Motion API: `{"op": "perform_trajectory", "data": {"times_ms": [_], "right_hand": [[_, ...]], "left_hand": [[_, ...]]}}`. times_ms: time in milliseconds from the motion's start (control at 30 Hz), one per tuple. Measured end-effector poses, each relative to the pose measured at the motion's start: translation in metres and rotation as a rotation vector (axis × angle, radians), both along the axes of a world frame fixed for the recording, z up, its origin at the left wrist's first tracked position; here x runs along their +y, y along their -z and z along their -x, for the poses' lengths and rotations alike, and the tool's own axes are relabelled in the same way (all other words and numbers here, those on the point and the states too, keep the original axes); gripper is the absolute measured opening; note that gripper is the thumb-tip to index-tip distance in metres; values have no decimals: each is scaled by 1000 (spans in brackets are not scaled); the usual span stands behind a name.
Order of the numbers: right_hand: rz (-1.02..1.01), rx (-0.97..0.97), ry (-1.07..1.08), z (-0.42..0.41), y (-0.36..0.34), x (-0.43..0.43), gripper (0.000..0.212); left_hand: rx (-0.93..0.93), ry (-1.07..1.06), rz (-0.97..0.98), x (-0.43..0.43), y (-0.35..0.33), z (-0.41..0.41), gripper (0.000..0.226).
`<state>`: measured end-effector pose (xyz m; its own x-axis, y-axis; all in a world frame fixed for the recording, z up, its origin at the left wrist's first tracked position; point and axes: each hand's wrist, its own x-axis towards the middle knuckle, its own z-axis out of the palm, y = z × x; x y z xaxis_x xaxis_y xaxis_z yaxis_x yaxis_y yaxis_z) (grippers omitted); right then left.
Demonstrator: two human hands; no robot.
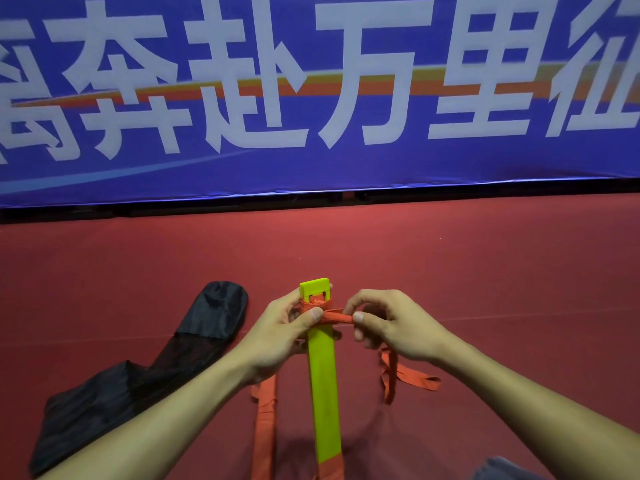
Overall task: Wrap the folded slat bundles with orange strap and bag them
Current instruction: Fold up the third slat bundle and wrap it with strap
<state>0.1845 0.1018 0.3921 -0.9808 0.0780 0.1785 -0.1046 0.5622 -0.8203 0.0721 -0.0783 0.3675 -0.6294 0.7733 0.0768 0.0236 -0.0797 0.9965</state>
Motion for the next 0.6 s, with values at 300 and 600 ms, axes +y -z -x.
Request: {"op": "perform_trajectory", "data": {"times_ms": [300, 600], "right_hand": [[-79, -33, 15, 3, 1, -1, 42], [137, -76, 34, -2, 4, 9, 10]], "left_hand": [[10, 5, 14, 1, 1, -3, 43], [-4, -9, 16, -2, 2, 1, 44]]}}
